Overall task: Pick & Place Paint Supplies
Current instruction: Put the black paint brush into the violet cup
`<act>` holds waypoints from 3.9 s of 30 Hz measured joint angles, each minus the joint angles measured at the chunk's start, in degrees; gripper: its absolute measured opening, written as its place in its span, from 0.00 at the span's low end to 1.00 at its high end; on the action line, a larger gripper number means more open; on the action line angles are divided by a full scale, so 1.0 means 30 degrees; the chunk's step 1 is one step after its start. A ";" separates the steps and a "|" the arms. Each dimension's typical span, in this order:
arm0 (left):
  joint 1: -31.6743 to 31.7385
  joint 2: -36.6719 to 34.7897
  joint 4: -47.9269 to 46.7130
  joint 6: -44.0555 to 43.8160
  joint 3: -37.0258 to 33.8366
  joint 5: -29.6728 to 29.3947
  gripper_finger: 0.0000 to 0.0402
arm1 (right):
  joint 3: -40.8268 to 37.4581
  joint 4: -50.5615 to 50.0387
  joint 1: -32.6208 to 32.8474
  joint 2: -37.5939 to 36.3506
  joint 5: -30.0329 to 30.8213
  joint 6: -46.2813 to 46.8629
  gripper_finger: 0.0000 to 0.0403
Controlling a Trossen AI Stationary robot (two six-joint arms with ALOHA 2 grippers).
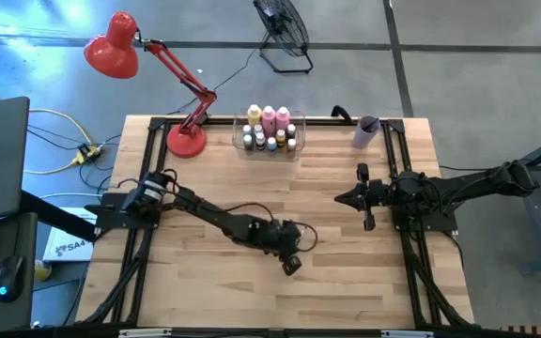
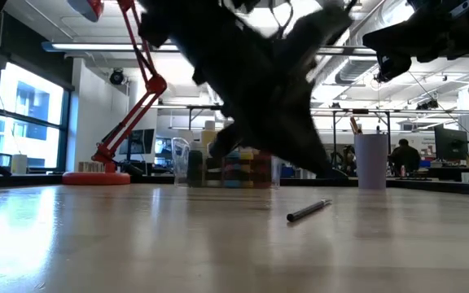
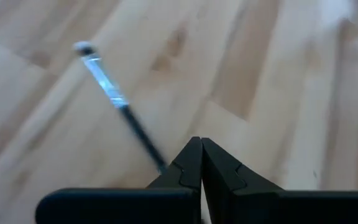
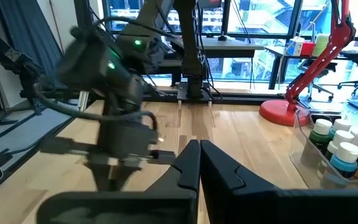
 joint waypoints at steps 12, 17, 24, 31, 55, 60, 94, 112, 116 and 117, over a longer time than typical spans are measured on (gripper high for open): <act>-0.0472 0.0678 -0.0237 -0.1193 0.0257 -0.0438 0.00 | 0.0000 0.0019 -0.0003 0.0000 -0.0004 0.0078 0.01; -0.0472 0.1476 0.0387 -0.1751 0.0297 -0.0540 0.00 | 0.0000 -0.0016 0.0000 0.0000 -0.0007 0.0083 0.01; -0.0465 0.1504 0.0047 -0.1085 0.0323 -0.1418 0.00 | 0.0000 -0.0101 -0.0001 0.0000 -0.0007 0.0050 0.01; -0.0445 0.1509 -0.3225 0.1360 0.1479 -0.3984 0.00 | 0.0000 -0.0150 -0.0007 0.0000 -0.0007 0.0027 0.01; -0.0410 0.0370 -2.5428 -0.0674 0.8803 -1.4390 0.00 | 0.0007 -0.1089 -0.0001 0.1384 -0.0332 0.1047 0.00; -0.0450 -0.0488 -2.7627 -0.3154 0.7947 -1.4902 0.00 | 0.0092 -0.0694 -0.0007 0.2375 0.0372 0.0985 0.00; 1.0647 -0.5372 -1.0423 1.3899 -0.2555 0.6011 0.00 | 0.0182 -0.0187 -0.0007 0.3177 0.0178 0.0066 0.00; 1.0144 -0.4952 -0.9489 1.1140 -0.2553 0.4866 0.41 | 0.0182 -0.0575 -0.0007 0.3177 0.0222 0.0105 0.00; 0.9864 -0.4527 -0.9712 1.0754 -0.2577 0.4698 0.42 | 0.0182 -0.0648 -0.0007 0.3177 0.0632 0.0048 0.01; 0.9742 -0.4316 -0.9346 1.0763 -0.2546 0.4610 0.42 | 0.0182 -0.0684 -0.0007 0.3177 0.0704 0.0048 0.01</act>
